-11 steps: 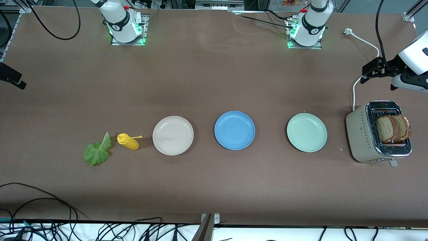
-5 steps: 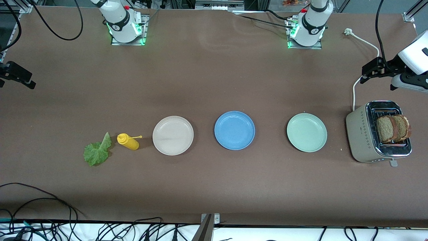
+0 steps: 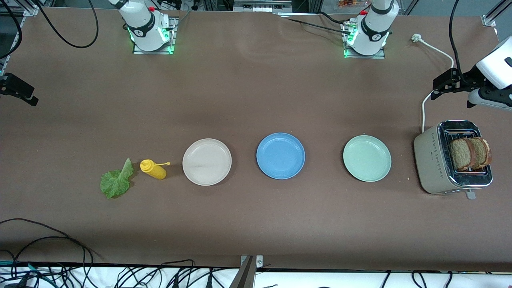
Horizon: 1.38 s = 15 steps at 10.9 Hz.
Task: Make sandwich in blue plate with both arms
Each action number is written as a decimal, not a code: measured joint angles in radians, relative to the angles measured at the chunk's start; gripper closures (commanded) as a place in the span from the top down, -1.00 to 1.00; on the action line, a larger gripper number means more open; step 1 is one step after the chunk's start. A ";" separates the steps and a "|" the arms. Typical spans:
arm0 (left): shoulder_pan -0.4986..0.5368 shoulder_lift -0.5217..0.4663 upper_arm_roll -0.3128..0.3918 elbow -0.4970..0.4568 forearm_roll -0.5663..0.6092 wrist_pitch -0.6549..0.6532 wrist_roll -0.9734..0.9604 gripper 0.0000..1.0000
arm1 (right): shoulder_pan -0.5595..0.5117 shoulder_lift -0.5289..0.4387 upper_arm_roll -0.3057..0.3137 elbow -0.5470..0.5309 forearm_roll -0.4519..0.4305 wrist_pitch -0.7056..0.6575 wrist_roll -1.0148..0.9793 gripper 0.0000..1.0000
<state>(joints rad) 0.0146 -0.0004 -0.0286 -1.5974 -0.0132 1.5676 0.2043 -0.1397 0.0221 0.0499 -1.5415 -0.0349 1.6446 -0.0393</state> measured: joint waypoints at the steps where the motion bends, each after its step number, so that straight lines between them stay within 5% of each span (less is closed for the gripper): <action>1: 0.000 0.000 0.000 0.000 0.000 0.000 0.000 1.00 | 0.000 0.000 0.000 0.000 -0.001 0.000 0.001 1.00; 15: -0.001 0.000 -0.001 0.000 0.000 0.000 0.000 1.00 | -0.001 0.013 -0.001 0.000 -0.005 0.061 0.005 1.00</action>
<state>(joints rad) 0.0133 -0.0004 -0.0299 -1.5974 -0.0132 1.5676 0.2043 -0.1410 0.0353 0.0485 -1.5415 -0.0401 1.7053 -0.0339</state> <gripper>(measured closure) 0.000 0.000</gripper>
